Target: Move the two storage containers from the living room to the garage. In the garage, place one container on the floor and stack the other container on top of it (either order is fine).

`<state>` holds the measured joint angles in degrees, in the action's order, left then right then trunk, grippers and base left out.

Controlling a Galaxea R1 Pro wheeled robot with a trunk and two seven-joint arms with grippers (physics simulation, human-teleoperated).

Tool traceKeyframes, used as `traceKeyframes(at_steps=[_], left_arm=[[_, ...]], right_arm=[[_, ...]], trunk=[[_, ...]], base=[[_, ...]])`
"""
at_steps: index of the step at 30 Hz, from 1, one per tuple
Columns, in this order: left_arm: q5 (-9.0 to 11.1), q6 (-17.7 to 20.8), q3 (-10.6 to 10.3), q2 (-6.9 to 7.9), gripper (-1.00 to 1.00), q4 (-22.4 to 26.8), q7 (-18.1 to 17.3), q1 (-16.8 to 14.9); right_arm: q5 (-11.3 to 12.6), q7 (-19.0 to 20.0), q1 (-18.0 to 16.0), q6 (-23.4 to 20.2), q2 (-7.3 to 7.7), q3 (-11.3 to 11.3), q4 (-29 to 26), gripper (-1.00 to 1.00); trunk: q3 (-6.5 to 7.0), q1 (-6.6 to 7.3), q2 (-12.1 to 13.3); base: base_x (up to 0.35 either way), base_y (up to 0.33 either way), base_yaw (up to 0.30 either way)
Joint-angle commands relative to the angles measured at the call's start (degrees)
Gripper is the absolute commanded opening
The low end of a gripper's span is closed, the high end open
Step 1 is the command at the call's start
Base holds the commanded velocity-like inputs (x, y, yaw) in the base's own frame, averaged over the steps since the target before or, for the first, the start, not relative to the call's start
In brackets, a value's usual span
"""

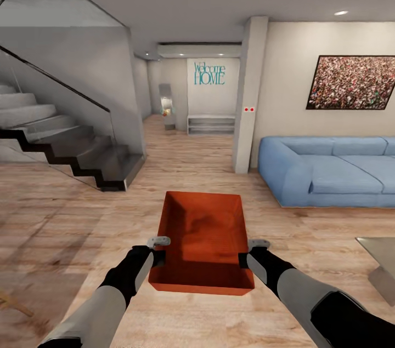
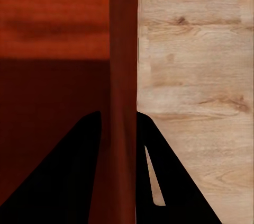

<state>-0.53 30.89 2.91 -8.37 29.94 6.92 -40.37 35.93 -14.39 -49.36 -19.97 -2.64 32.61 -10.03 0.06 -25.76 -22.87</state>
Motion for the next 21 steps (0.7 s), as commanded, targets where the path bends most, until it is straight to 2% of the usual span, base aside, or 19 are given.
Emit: traceKeyframes(at_steps=[1, 4, 21], left_arm=[[-1.35, 0.4, 0.7, 0.02, -1.0, 0.74, 0.38, -0.06], [-1.34, 0.4, 0.83, 0.02, -1.0, 0.72, 0.31, -0.06], [-1.27, 0.31, 0.79, 0.02, -1.0, 0.56, 0.29, -0.06]], right_arm=[[2.74, -0.28, 0.05, -0.07, 0.05, 3.6, -0.16, -1.0], [2.74, -0.28, 0.05, -0.07, 0.07, 3.6, -0.16, -1.0], [2.74, -0.28, 0.05, -0.07, 0.09, 3.6, -0.16, -1.0]], trunk=[[-0.03, -0.02, -0.05], [-0.03, -0.02, -0.05], [-0.03, -0.02, -0.05]], base=[[0.043, 0.0, 0.156], [0.153, 0.0, 0.066], [0.318, 0.0, 0.001]])
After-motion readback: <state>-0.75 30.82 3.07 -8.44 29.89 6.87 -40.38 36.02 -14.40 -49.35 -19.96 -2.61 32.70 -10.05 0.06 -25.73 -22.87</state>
